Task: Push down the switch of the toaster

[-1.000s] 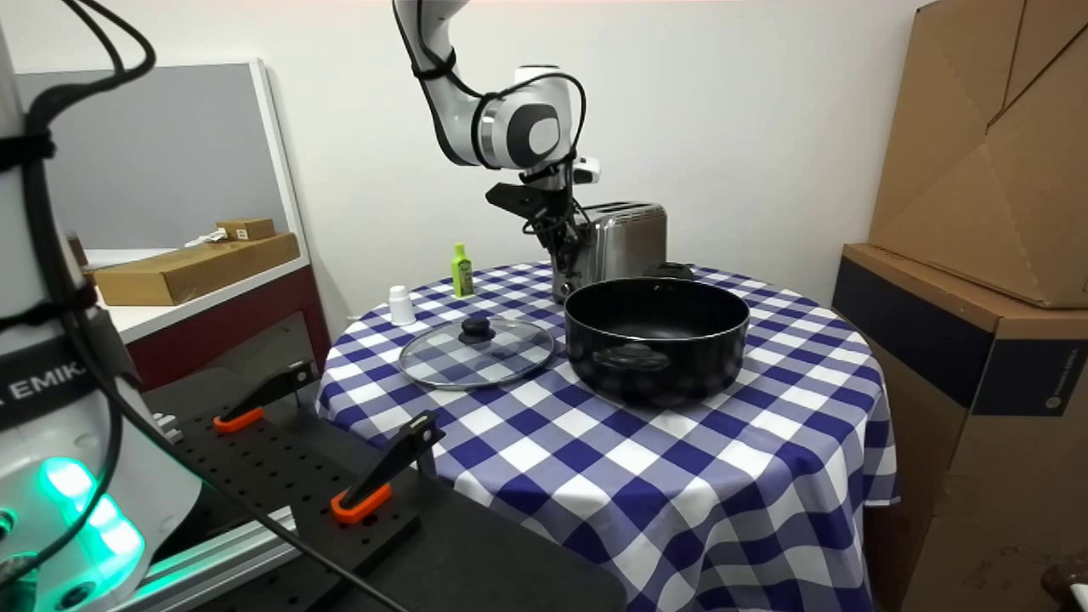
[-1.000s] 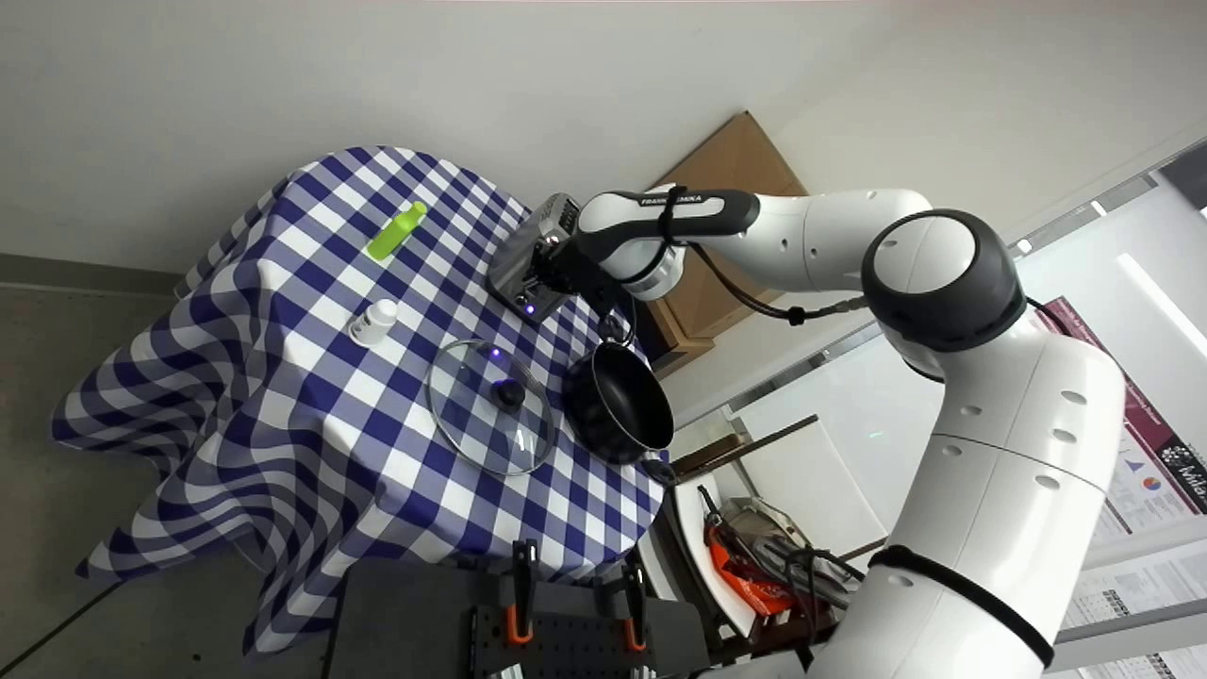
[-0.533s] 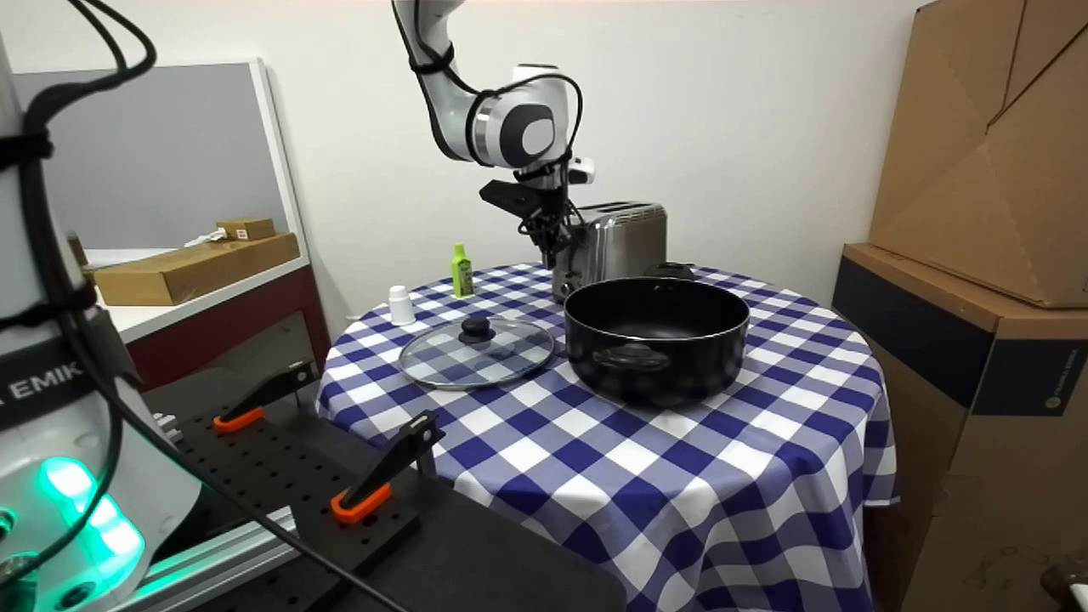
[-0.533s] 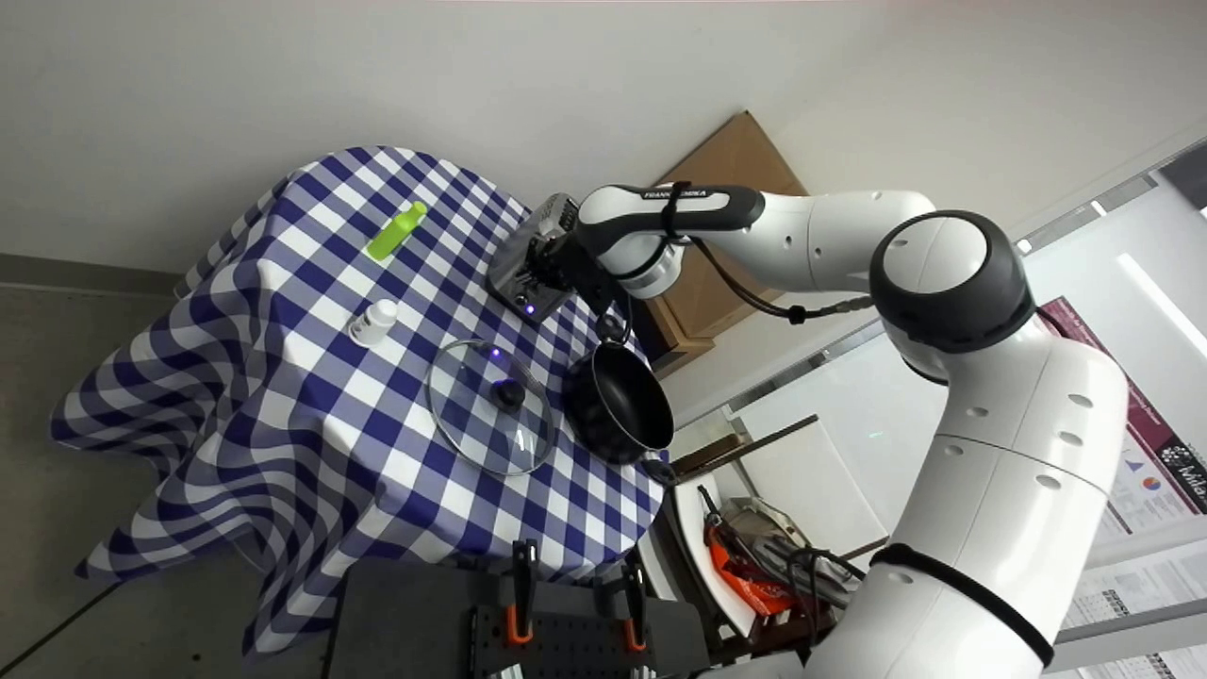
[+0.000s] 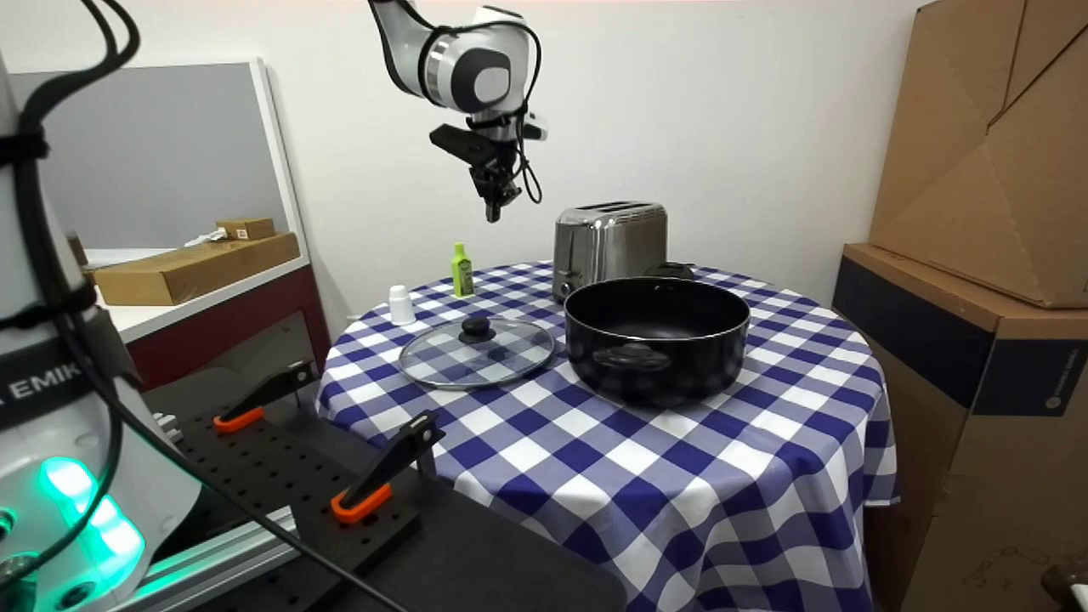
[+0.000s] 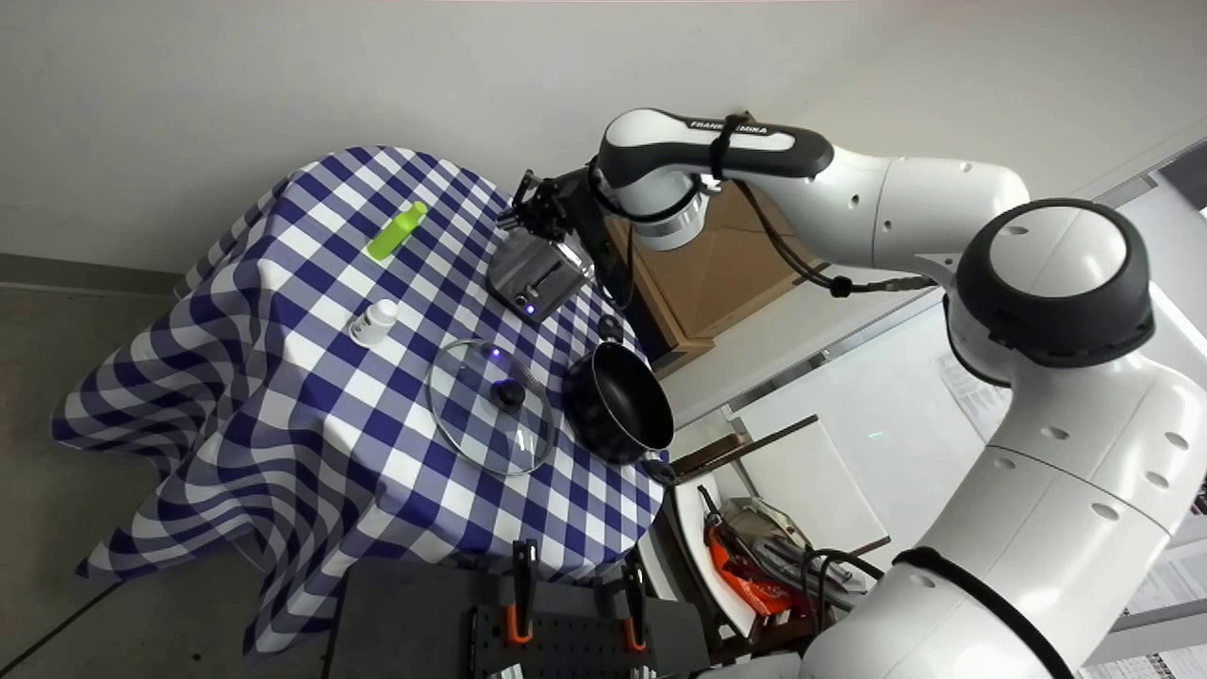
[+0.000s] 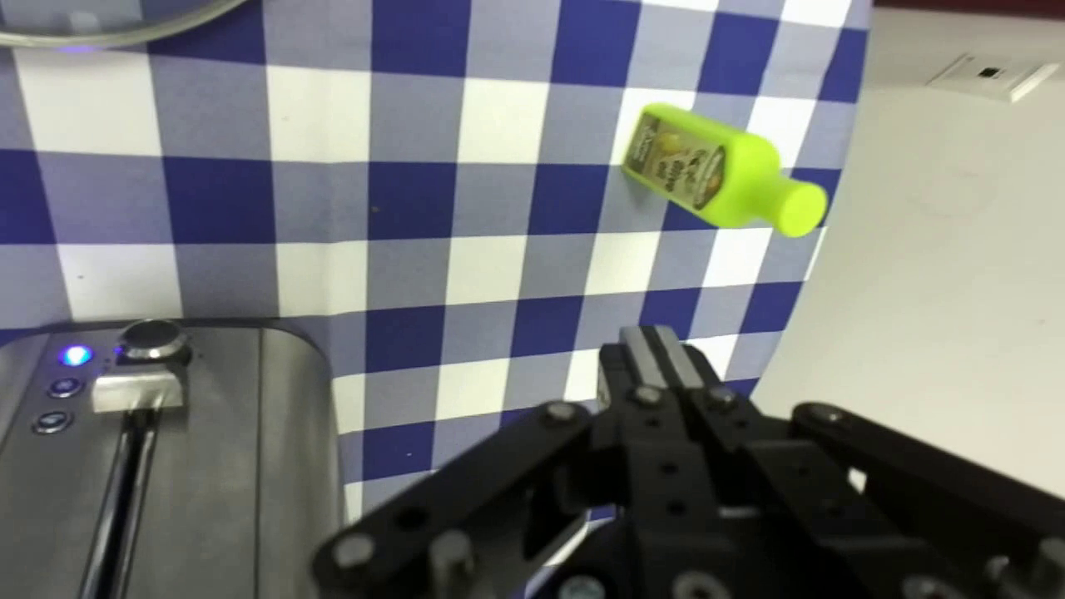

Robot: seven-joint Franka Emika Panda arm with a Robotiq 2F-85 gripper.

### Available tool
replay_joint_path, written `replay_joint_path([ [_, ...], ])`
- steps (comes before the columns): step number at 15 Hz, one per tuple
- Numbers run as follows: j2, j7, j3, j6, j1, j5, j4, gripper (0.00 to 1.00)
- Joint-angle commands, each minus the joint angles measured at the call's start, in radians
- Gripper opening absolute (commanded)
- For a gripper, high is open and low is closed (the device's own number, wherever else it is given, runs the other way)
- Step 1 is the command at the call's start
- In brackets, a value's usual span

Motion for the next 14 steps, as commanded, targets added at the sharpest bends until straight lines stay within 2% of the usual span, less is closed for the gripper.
replay_joint_path([
  [1,-0.188,0.014,-0.03,-0.159,0.03,0.034,-0.104,0.0],
  [4,-0.343,0.131,-0.107,-0.34,0.086,-0.032,-0.174,0.0],
  [5,-0.387,0.168,-0.122,-0.379,0.099,-0.045,-0.197,0.26],
  [6,-0.428,0.198,-0.134,-0.431,0.108,-0.056,-0.211,0.27],
  [7,-0.468,0.235,-0.143,-0.464,0.118,-0.07,-0.231,0.32],
  [11,-0.606,0.355,-0.148,-0.586,0.134,-0.126,-0.304,0.62],
  [14,-0.685,0.417,-0.145,-0.653,0.122,-0.24,-0.352,0.84],
])
